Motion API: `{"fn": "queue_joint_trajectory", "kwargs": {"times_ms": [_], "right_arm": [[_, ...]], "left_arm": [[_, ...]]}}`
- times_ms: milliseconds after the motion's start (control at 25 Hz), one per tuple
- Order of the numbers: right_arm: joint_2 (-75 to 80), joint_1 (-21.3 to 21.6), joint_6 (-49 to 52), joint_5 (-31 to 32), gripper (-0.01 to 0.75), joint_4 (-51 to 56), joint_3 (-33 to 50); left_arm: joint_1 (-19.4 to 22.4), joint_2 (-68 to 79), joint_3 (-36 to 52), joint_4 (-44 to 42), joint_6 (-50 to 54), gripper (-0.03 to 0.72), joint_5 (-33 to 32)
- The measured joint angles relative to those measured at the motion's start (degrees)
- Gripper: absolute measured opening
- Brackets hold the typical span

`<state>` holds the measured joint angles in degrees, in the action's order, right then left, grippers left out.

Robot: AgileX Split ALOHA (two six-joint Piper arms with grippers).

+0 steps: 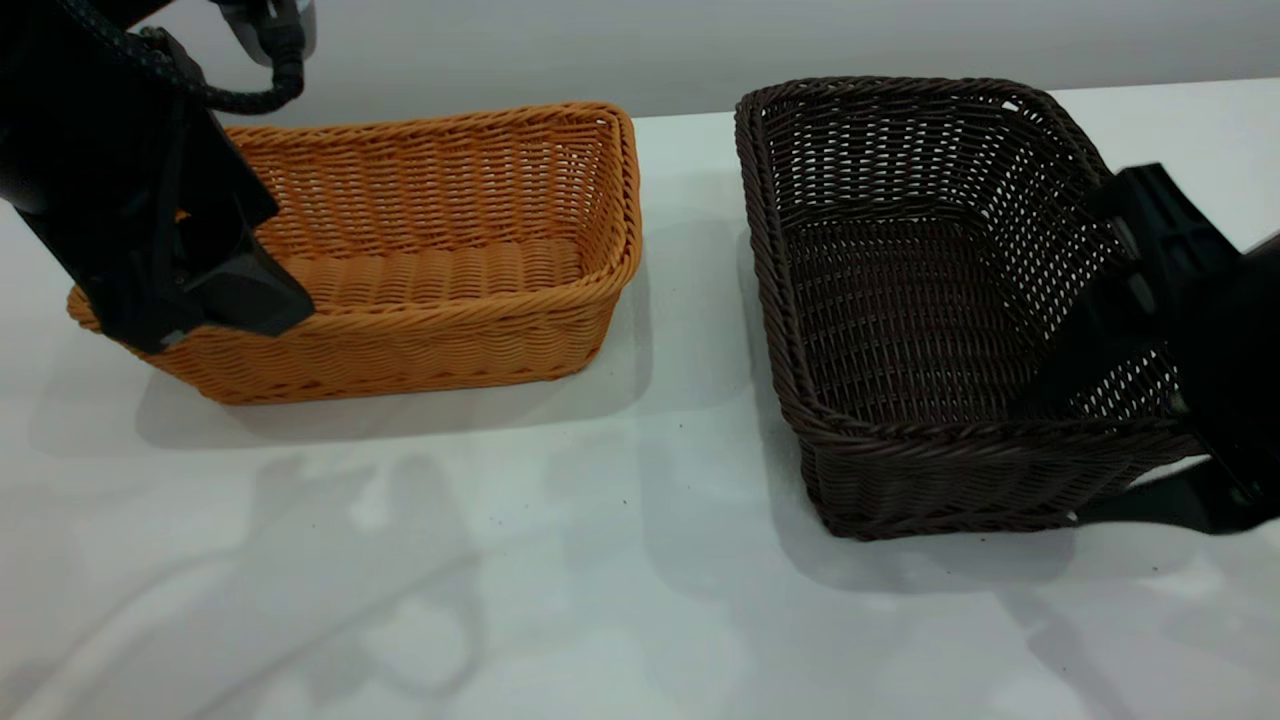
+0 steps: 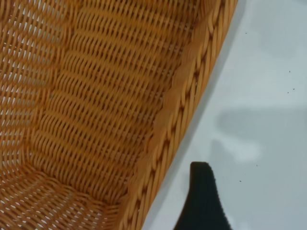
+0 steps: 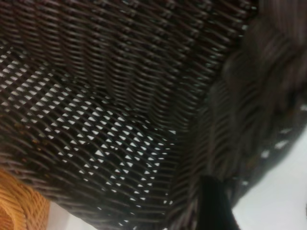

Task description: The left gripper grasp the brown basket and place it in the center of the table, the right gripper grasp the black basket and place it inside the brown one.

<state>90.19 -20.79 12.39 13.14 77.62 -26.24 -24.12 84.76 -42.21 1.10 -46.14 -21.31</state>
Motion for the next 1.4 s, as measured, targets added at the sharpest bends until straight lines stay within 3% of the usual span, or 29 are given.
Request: {"fn": "queue_joint_trajectory", "kwargs": {"times_ms": [880,1120,1400], "right_arm": [[15.8,0.0,-4.8,-0.1,0.392,3.6,-8.7],[19.6,0.0,-4.8,0.3,0.311,4.5,-11.4],[19.6,0.0,-6.9,-2.4,0.303,5.5,-11.4]], "left_arm": [[0.0,0.0,0.0,0.5,0.1,0.459,-0.5],[0.0,0.0,0.0,0.5,0.1,0.458,-0.6],[0.0,0.0,0.0,0.5,0.1,0.383,-0.8]]}}
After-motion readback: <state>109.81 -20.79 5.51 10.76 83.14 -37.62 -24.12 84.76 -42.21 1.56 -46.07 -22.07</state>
